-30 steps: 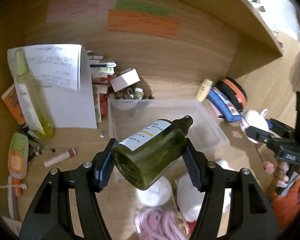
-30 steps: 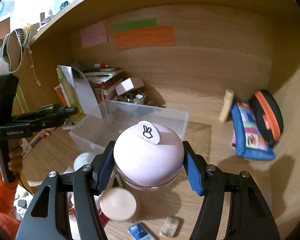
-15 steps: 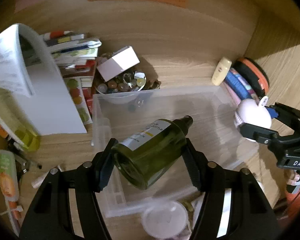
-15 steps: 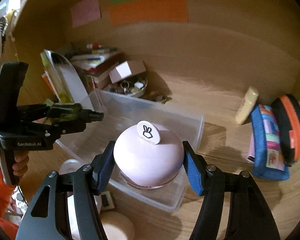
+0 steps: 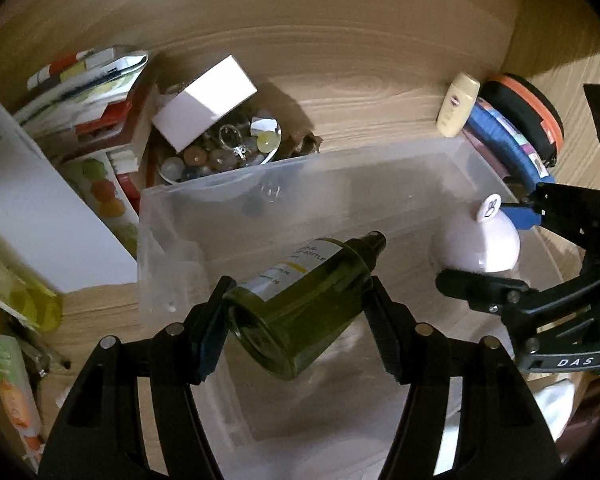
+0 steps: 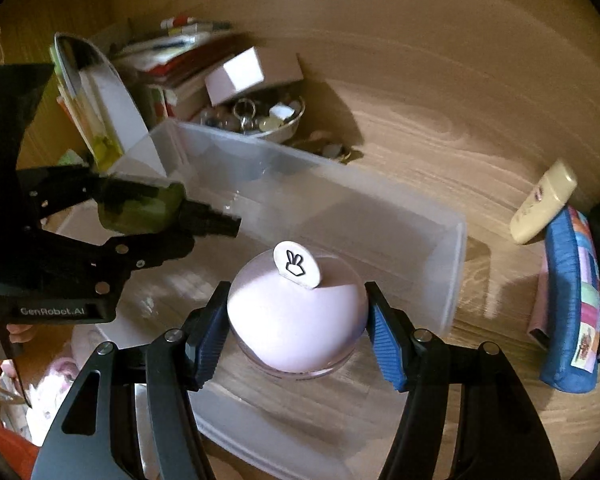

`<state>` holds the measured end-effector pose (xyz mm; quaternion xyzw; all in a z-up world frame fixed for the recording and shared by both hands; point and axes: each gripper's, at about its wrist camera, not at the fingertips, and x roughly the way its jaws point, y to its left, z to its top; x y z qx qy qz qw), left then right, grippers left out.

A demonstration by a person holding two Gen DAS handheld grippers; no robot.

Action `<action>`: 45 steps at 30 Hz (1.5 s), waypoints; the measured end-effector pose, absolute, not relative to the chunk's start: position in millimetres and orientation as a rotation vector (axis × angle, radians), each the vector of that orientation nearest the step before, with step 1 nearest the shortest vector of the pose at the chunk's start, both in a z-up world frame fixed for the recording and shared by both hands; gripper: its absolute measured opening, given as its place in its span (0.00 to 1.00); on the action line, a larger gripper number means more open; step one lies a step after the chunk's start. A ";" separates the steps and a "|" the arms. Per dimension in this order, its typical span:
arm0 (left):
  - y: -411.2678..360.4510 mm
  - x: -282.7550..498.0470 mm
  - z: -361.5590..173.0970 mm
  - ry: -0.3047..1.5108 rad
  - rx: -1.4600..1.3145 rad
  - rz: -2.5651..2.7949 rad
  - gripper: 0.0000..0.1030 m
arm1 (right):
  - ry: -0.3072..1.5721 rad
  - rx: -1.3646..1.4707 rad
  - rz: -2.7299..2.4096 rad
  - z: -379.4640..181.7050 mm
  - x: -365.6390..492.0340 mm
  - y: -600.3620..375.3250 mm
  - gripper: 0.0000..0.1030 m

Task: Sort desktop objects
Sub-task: 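Carry both items over the clear box and open both grippers to drop them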

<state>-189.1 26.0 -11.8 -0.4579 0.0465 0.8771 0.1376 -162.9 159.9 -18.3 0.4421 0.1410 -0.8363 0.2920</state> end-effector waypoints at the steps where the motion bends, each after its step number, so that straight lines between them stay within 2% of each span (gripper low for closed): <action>1: 26.5 -189.3 -12.1 0.137 -1.322 2.540 0.62 | 0.381 1.184 -2.225 -19.5 -163.5 158.5 0.58; 14: 32.4 -191.4 -15.2 0.261 -1.313 2.587 0.62 | 0.437 1.220 -2.211 -26.9 -163.5 148.1 0.59; 20: 30.9 -191.7 -16.2 0.251 -1.331 2.581 0.62 | 0.432 1.274 -2.207 -26.8 -161.6 148.6 0.59; 25: 29.1 -190.0 -15.5 0.242 -1.335 2.583 0.70 | 0.457 1.224 -2.247 -16.1 -150.5 149.4 0.59; 27: 28.6 -188.5 -13.8 0.238 -1.329 2.588 0.70 | 0.448 1.206 -2.255 -9.9 -146.9 150.3 0.61; 30: 27.2 -185.0 -10.3 0.221 -1.323 2.591 0.75 | 0.442 1.190 -2.272 -3.7 -140.2 152.7 0.65; 39: 19.4 -158.0 12.0 0.185 -1.268 2.610 0.77 | 0.383 1.134 -2.324 16.6 -122.3 169.4 0.65; 43: 13.5 -132.7 29.3 0.182 -1.189 2.661 0.86 | 0.353 1.072 -2.371 31.9 -100.3 185.6 0.67; 45: 11.2 -120.6 36.2 0.181 -1.152 2.692 0.87 | 0.337 1.037 -2.395 39.4 -89.1 193.1 0.70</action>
